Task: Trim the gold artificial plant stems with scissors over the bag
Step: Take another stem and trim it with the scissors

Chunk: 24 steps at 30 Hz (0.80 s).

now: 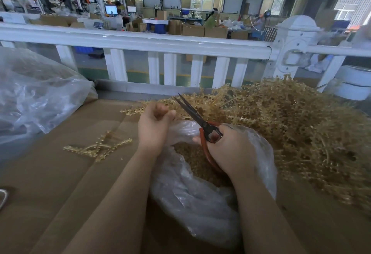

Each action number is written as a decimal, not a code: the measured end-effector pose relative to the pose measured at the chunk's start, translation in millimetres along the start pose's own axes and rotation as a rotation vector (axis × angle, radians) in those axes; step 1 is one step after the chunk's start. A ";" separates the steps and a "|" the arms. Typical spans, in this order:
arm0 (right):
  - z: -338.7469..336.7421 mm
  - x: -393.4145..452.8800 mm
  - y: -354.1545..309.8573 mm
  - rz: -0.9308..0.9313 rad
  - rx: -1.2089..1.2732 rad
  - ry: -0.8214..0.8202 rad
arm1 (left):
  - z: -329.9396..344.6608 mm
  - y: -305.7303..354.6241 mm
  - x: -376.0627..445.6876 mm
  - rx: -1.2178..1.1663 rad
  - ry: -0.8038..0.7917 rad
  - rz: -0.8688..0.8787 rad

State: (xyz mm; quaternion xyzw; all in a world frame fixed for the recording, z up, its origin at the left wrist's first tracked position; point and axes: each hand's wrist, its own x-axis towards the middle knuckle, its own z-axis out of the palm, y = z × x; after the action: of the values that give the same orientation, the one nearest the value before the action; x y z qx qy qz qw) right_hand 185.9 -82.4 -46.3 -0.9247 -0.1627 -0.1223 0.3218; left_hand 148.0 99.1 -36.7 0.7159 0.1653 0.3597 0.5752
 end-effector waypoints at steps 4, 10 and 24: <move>-1.6 -2.3 -0.2 0.025 0.084 0.019 | -0.6 4.8 -1.0 -0.394 -0.004 -0.006; -8.1 -4.9 -6.8 0.045 0.039 0.073 | -1.4 8.0 5.5 -0.779 0.098 -0.080; -7.9 -6.3 -7.2 0.093 0.039 0.047 | 1.8 0.5 -3.5 0.845 0.131 0.104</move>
State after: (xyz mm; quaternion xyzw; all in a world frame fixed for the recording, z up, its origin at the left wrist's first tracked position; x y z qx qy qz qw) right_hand 176.4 -83.4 -38.4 -0.9216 -0.1143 -0.1254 0.3490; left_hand 146.8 95.4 -37.5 0.8716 0.2980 0.3335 0.2006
